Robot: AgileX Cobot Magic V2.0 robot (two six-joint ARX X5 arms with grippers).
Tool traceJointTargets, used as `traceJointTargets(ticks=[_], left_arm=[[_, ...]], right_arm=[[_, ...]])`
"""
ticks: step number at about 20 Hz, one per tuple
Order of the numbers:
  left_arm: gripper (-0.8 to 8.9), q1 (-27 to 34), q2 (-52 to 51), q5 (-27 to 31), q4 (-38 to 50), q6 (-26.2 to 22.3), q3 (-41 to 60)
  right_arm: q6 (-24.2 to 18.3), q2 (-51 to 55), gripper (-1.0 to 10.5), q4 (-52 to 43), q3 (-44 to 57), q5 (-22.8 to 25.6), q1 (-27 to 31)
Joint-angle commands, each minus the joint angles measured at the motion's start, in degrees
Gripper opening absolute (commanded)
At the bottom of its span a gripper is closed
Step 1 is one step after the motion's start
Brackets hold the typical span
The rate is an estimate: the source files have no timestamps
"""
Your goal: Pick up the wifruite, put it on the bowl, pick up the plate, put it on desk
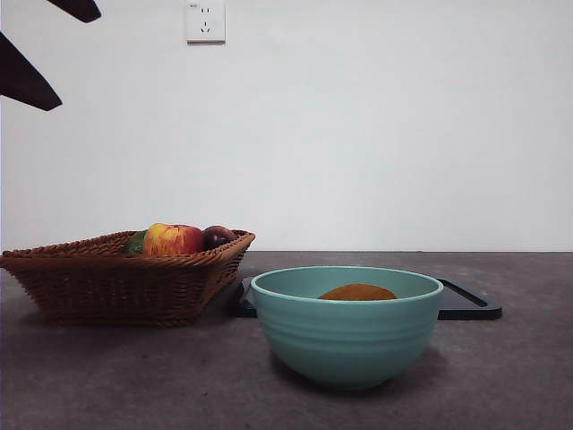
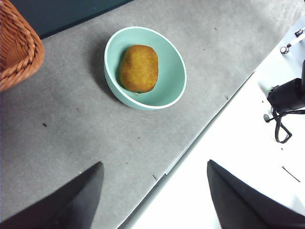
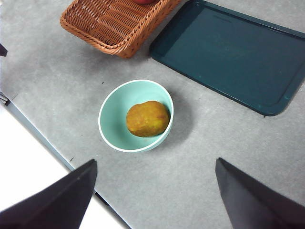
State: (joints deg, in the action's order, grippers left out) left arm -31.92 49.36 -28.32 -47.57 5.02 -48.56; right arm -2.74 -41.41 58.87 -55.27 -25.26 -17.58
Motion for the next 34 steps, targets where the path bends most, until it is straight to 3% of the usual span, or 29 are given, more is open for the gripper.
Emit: traceJointTargets(ticks=[1, 5, 10, 19, 23, 34], left_arm=[[3.44, -0.35, 0.15, -0.28, 0.66, -0.96, -0.48], [3.44, -0.35, 0.15, -0.28, 0.81, -0.96, -0.48], [3.44, -0.35, 0.15, -0.28, 0.85, -0.94, -0.48], [3.44, -0.35, 0.15, -0.26, 0.92, -1.03, -0.48], [3.44, -0.35, 0.15, -0.26, 0.98, -1.14, -0.48], [3.44, -0.35, 0.15, -0.26, 0.92, -1.16, -0.48]], right_arm=[[0.42, -0.48, 4.0, -0.59, -1.05, 0.17, -0.28], [1.18, -0.68, 4.0, -0.59, -1.05, 0.15, -0.28], [6.58, -3.98, 4.0, -1.55, 0.61, -0.22, -0.50], [16.98, -11.67, 3.2, -25.11, 15.98, 0.85, -7.78], [17.16, -18.40, 3.1, -32.26, 17.27, 7.85, -12.07], [17.33, -33.86, 1.4, -44.76, 17.27, 15.39, -17.33]])
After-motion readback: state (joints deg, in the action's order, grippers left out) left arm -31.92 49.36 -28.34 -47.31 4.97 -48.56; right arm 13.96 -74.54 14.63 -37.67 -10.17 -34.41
